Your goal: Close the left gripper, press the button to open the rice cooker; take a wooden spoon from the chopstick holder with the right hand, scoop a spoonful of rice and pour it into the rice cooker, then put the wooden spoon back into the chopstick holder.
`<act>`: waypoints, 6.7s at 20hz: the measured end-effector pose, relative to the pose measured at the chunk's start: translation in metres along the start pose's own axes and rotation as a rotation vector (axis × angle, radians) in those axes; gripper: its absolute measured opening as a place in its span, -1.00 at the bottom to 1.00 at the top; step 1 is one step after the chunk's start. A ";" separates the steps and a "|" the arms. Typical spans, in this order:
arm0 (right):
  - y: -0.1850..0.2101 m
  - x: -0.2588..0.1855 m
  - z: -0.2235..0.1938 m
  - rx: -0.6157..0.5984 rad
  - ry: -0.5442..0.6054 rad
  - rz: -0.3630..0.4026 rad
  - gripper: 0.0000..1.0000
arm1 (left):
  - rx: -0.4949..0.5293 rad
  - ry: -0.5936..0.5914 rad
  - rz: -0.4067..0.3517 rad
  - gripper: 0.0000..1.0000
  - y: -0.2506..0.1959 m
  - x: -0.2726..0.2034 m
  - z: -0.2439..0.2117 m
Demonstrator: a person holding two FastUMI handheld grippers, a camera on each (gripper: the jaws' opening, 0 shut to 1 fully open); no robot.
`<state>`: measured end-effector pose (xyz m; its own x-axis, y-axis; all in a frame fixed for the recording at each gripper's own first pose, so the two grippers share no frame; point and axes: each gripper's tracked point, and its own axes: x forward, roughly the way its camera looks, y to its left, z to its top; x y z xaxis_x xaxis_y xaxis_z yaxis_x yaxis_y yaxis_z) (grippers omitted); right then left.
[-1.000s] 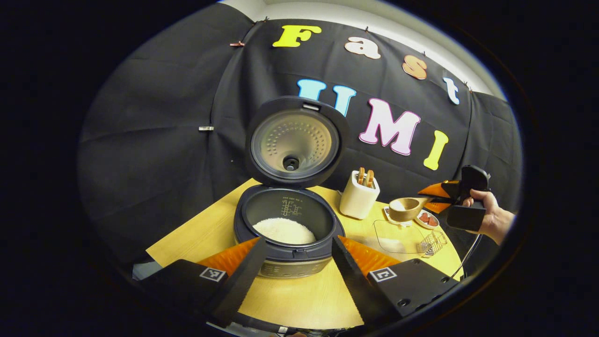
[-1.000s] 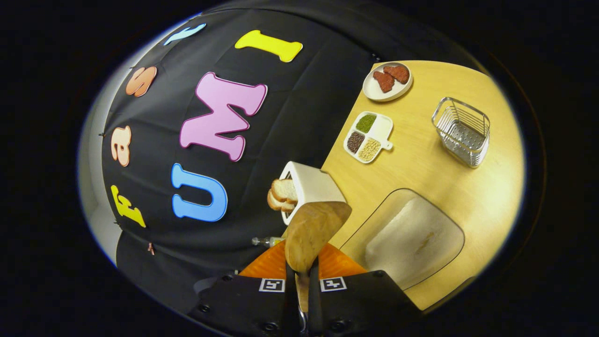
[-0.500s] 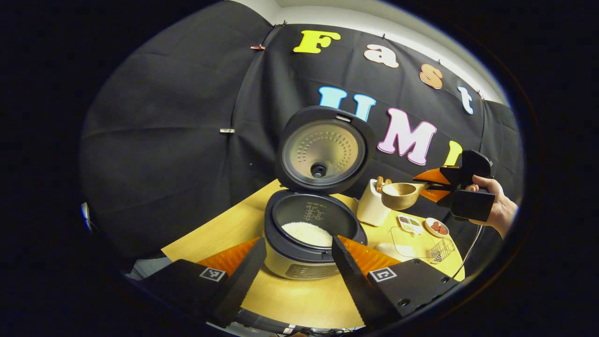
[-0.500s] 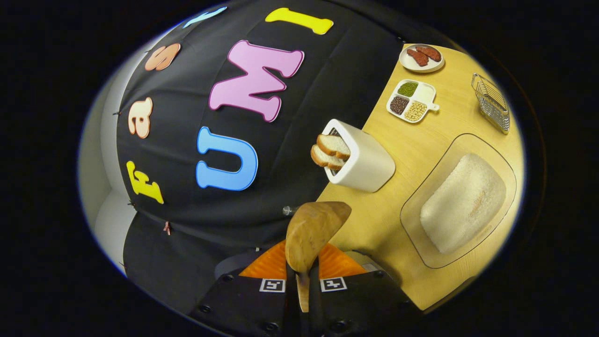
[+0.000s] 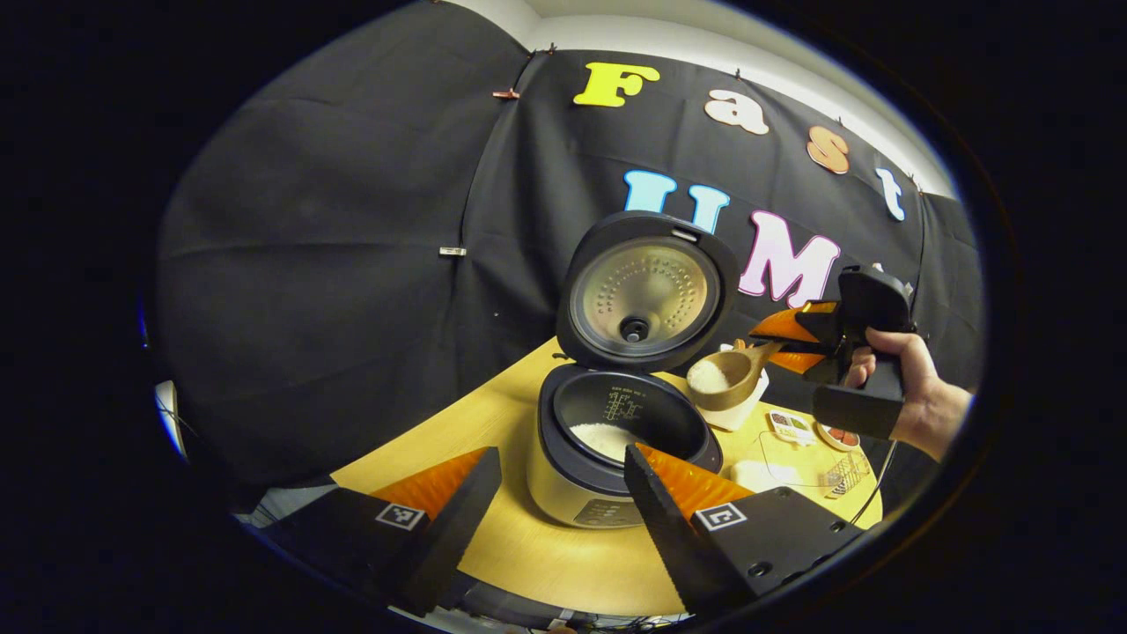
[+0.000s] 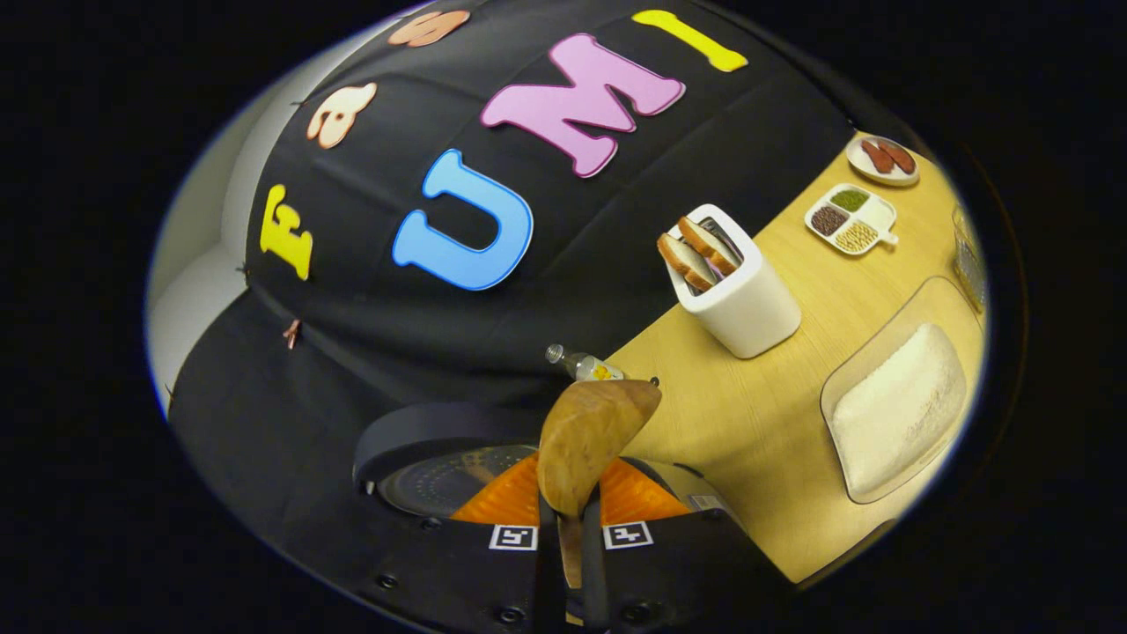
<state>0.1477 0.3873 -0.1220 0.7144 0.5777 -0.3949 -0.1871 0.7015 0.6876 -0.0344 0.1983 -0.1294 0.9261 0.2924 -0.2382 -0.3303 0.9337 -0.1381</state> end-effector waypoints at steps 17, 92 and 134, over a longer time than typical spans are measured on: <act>0.051 0.020 -0.121 -1.014 0.108 0.255 -0.75 | -0.025 0.055 0.068 0.91 0.044 0.014 -0.016; -0.409 -0.228 0.212 -0.403 -0.249 -0.728 0.98 | 0.361 -0.526 -0.006 0.87 -0.167 0.114 0.238; -0.353 -0.248 0.070 -0.525 0.033 -0.593 0.98 | 0.284 0.066 0.048 0.98 -0.104 0.108 -0.019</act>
<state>0.0840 -0.0333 -0.2238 0.7758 0.0522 -0.6289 -0.0812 0.9965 -0.0174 0.0970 0.1286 -0.1586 0.8938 0.3320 -0.3015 -0.3005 0.9424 0.1470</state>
